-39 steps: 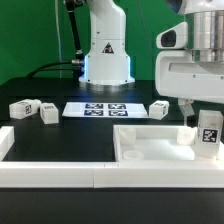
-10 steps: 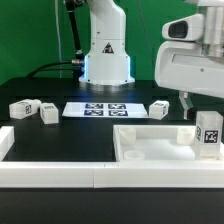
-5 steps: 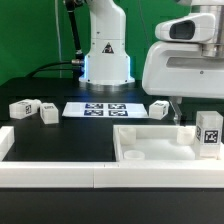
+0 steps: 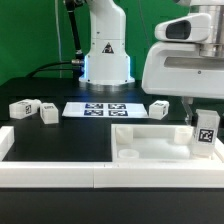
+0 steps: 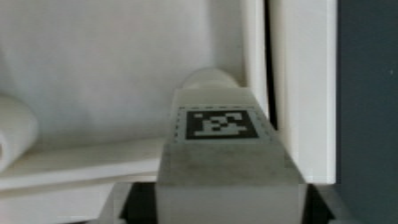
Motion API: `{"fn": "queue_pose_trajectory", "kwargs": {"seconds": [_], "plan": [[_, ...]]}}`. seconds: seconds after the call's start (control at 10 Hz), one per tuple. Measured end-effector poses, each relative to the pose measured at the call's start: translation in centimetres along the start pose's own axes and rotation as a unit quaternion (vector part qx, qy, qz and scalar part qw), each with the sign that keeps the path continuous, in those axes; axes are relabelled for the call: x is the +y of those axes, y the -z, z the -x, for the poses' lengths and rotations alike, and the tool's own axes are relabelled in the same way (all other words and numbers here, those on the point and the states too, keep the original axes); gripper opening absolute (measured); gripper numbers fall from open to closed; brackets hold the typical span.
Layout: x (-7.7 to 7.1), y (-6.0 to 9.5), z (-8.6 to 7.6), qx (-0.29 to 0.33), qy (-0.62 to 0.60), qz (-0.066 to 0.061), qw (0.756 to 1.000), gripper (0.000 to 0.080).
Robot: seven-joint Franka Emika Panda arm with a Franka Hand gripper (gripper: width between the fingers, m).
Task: Assemble square table
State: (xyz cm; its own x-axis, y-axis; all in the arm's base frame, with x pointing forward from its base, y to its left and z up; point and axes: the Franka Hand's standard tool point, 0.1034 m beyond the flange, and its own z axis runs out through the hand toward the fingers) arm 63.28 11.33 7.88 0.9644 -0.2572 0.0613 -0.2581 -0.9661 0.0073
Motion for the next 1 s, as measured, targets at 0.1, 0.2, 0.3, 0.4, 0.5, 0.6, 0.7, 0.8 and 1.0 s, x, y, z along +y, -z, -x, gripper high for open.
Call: {"fn": "queue_pose_trajectory", "kwargs": {"seconds": [0.1,0.2,0.3,0.4,0.5,0.6,0.7,0.8,1.0], "plan": [[-0.01,0.00,0.01,0.000,-0.040,0.000,0.999,0.0288],[-0.01,-0.01,0.01,0.000,-0.071,0.000,0.997,0.0289],[-0.04,0.04,0.02,-0.001,-0.120,-0.001,0.993,0.0289],[-0.20,0.26,0.08,-0.003,-0.214,-0.006,0.977,0.0289],[-0.28,0.22,0.26,-0.009,-0.305,-0.008,0.952,0.0288],[-0.20,0.05,0.33,-0.018,-0.387,-0.015,0.922,0.0290],[-0.35,-0.04,0.49,-0.030,-0.473,-0.022,0.880,0.0290],[-0.27,-0.18,0.42,-0.045,-0.550,-0.032,0.834,0.0290],[-0.15,-0.40,0.36,-0.055,-0.647,-0.029,0.760,0.0290]]}}
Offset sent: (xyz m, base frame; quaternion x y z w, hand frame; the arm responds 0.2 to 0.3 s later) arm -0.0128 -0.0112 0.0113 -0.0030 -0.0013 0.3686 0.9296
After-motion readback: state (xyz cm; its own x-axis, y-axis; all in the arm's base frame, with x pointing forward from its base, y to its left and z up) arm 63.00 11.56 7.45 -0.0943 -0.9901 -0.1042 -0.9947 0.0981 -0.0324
